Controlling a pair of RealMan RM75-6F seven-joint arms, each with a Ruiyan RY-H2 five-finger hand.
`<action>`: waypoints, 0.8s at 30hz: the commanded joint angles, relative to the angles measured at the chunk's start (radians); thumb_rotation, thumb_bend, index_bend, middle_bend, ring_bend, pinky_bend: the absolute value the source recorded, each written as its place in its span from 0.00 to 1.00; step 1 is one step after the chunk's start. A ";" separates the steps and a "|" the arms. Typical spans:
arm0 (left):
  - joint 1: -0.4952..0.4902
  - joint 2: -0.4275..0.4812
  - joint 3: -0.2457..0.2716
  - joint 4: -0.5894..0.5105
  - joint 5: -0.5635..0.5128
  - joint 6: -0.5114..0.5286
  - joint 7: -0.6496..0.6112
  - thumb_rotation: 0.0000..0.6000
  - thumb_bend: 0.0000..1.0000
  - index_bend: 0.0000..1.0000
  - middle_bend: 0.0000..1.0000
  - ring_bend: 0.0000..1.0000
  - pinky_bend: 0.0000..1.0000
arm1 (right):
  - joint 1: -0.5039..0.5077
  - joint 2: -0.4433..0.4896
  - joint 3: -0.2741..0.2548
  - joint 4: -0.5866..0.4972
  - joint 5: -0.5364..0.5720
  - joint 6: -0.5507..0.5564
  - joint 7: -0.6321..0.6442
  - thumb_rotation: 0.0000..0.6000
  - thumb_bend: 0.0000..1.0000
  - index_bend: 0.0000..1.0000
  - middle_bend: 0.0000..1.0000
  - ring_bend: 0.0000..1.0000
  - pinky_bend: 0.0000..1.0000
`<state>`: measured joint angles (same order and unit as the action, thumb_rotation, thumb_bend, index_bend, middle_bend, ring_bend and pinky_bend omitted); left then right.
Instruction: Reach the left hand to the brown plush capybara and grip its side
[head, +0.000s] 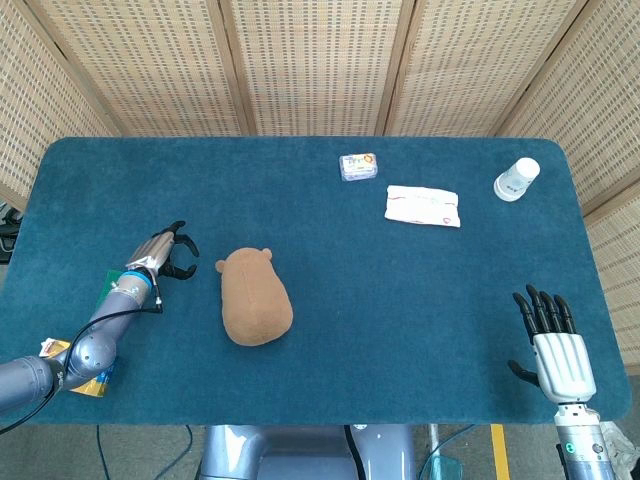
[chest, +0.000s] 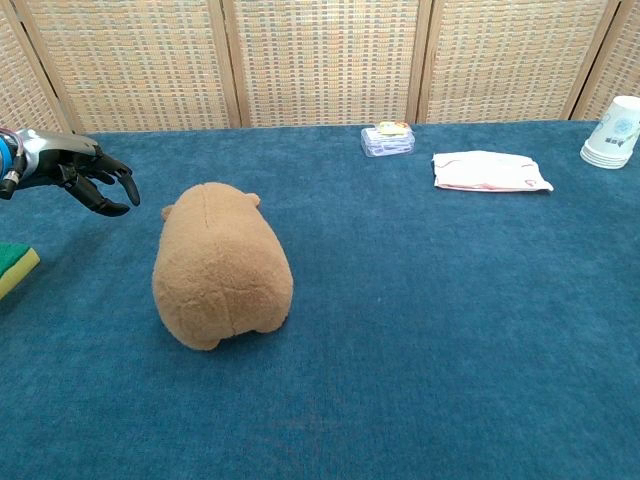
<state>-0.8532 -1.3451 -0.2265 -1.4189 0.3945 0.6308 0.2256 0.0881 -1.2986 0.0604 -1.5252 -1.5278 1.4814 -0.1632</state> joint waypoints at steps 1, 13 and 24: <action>-0.009 -0.007 0.005 0.005 0.002 -0.007 -0.012 1.00 0.42 0.46 0.00 0.00 0.00 | 0.000 -0.001 -0.001 0.001 0.001 -0.001 0.000 1.00 0.11 0.00 0.00 0.00 0.00; -0.038 -0.006 0.015 -0.024 0.002 -0.020 -0.059 1.00 0.42 0.46 0.00 0.00 0.00 | 0.001 -0.001 -0.001 0.002 0.004 0.000 0.000 1.00 0.11 0.00 0.00 0.00 0.00; -0.057 -0.008 0.034 -0.031 -0.007 -0.013 -0.067 1.00 0.42 0.45 0.00 0.00 0.00 | 0.000 0.003 -0.001 -0.003 0.001 0.008 0.006 1.00 0.11 0.00 0.00 0.00 0.00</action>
<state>-0.9101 -1.3525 -0.1931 -1.4492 0.3876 0.6171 0.1593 0.0877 -1.2958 0.0592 -1.5278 -1.5272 1.4898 -0.1577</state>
